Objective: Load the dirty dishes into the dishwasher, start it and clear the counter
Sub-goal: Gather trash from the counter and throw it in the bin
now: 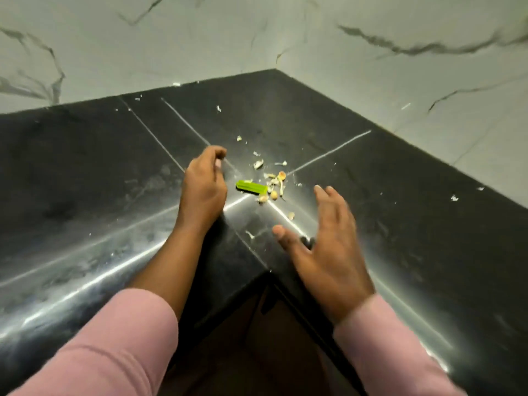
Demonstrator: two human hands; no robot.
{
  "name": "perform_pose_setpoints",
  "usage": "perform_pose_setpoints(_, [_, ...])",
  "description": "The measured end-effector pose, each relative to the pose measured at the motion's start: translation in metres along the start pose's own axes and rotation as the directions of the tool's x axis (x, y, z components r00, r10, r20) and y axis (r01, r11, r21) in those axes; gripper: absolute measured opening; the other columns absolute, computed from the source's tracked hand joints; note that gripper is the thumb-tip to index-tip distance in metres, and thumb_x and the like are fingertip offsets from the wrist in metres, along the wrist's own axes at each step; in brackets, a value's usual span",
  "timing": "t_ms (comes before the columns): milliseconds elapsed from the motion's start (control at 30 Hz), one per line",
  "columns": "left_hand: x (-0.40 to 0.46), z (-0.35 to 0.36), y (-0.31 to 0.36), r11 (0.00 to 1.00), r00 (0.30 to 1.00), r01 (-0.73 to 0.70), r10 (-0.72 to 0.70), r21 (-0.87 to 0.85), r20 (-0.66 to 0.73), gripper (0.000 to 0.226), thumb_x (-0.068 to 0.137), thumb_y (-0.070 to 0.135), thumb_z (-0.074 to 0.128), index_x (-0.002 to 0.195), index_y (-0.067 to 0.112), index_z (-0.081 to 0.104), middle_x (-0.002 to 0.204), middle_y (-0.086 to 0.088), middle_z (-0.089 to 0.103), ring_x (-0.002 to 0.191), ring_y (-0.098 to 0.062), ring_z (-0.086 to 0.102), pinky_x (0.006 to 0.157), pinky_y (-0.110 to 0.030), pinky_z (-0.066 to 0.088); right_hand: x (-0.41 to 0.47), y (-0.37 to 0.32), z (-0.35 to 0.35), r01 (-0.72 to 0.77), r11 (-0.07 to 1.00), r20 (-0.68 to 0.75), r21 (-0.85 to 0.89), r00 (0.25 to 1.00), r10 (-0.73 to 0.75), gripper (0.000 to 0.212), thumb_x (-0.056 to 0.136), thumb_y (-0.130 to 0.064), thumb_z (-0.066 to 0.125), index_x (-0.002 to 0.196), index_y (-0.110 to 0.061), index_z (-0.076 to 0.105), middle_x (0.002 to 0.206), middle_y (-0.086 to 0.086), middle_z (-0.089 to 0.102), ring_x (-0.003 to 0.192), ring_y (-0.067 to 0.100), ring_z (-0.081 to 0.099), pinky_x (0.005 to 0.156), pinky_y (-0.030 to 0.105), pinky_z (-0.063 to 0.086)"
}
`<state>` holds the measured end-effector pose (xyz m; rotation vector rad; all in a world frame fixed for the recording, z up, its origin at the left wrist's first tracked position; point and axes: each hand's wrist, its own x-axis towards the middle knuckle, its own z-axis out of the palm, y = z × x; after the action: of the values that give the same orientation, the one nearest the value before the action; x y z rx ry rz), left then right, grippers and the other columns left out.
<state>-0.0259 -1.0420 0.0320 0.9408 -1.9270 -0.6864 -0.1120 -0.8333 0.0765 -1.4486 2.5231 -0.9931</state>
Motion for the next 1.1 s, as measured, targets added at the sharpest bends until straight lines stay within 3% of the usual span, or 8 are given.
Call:
perform_pose_setpoints(100, [0.004, -0.001, 0.008, 0.999, 0.999, 0.032, -0.033, -0.041, -0.019, 0.024, 0.099, 0.012, 0.04, 0.112, 0.01, 0.06, 0.099, -0.007, 0.065, 0.092, -0.025, 0.058, 0.077, -0.027, 0.038, 0.06, 0.014, 0.019, -0.153, 0.964, 0.25, -0.216, 0.946, 0.206, 0.104, 0.081, -0.072, 0.041, 0.152, -0.014, -0.008, 0.159, 0.011, -0.017, 0.145, 0.026, -0.018, 0.118, 0.039, -0.006])
perform_pose_setpoints(167, [0.007, -0.002, 0.01, 0.993, 0.996, 0.081, -0.085, -0.086, -0.036, 0.022, 0.101, 0.013, 0.04, 0.112, 0.01, 0.06, 0.087, -0.003, 0.062, 0.081, -0.023, 0.054, 0.07, -0.028, 0.034, 0.096, 0.021, 0.042, -0.092, 0.956, 0.264, -0.278, 0.95, 0.168, 0.097, 0.085, -0.073, 0.028, 0.152, -0.012, -0.009, 0.159, 0.008, -0.016, 0.146, 0.023, -0.016, 0.119, 0.039, -0.007])
perform_pose_setpoints(333, [0.009, -0.005, 0.015, 0.979, 0.989, 0.137, -0.143, -0.152, -0.035, 0.024, 0.104, 0.021, 0.038, 0.111, 0.013, 0.059, 0.098, 0.0, 0.066, 0.089, -0.016, 0.058, 0.077, -0.026, 0.042, 0.156, 0.016, 0.073, 0.163, 0.976, 0.333, -0.144, 0.937, -0.107, 0.061, 0.099, -0.052, 0.022, 0.153, -0.024, 0.012, 0.161, -0.003, 0.007, 0.148, 0.012, 0.0, 0.119, 0.034, -0.001])
perform_pose_setpoints(533, [0.011, -0.008, 0.015, 0.955, 0.978, 0.197, -0.207, -0.224, -0.023, 0.026, 0.103, 0.031, 0.034, 0.106, 0.02, 0.058, 0.098, 0.003, 0.065, 0.093, -0.011, 0.06, 0.082, -0.026, 0.047, 0.153, 0.016, 0.072, 0.643, 0.766, 0.484, 0.029, 0.661, -0.573, 0.068, 0.093, -0.061, 0.033, 0.145, -0.018, 0.038, 0.154, 0.005, 0.031, 0.145, 0.021, 0.021, 0.118, 0.039, 0.018])
perform_pose_setpoints(667, [0.013, -0.01, 0.017, 0.945, 0.973, 0.224, -0.232, -0.237, -0.006, 0.026, 0.105, 0.03, 0.034, 0.107, 0.022, 0.058, 0.101, 0.005, 0.065, 0.096, -0.006, 0.06, 0.084, -0.029, 0.049, 0.174, 0.019, 0.068, 0.777, 0.614, 0.401, -0.138, 0.611, -0.683, 0.054, 0.087, -0.066, 0.041, 0.122, -0.027, 0.055, 0.123, 0.005, 0.05, 0.109, 0.024, 0.045, 0.091, 0.039, 0.044])
perform_pose_setpoints(800, [0.014, -0.009, 0.015, 0.934, 0.965, 0.256, -0.262, -0.249, 0.009, 0.026, 0.105, 0.029, 0.034, 0.108, 0.022, 0.059, 0.103, 0.007, 0.065, 0.099, -0.004, 0.06, 0.086, -0.028, 0.05, 0.195, 0.011, 0.075, 0.825, 0.548, 0.353, -0.138, 0.558, -0.751, 0.036, 0.095, -0.045, 0.043, 0.097, -0.015, 0.064, 0.093, 0.009, 0.052, 0.077, 0.021, 0.046, 0.065, 0.029, 0.04])
perform_pose_setpoints(933, [0.015, -0.01, 0.016, 0.936, 0.966, 0.255, -0.258, -0.242, 0.02, 0.025, 0.105, 0.028, 0.035, 0.108, 0.021, 0.059, 0.103, 0.008, 0.065, 0.1, -0.004, 0.06, 0.086, -0.025, 0.049, 0.191, 0.006, 0.074, 0.749, 0.628, 0.358, -0.21, 0.657, -0.664, 0.038, 0.094, -0.042, 0.034, 0.09, -0.011, 0.055, 0.085, 0.008, 0.05, 0.07, 0.025, 0.05, 0.047, 0.031, 0.036])
perform_pose_setpoints(1100, [0.016, -0.009, 0.017, 0.936, 0.965, 0.259, -0.259, -0.238, 0.03, 0.024, 0.105, 0.026, 0.035, 0.107, 0.021, 0.059, 0.103, 0.008, 0.065, 0.101, -0.004, 0.06, 0.084, -0.018, 0.048, 0.182, -0.004, 0.073, 0.585, 0.756, 0.439, -0.296, 0.786, -0.436, 0.032, 0.102, -0.04, 0.032, 0.105, -0.012, 0.047, 0.102, 0.008, 0.051, 0.093, 0.029, 0.055, 0.063, 0.036, 0.032])
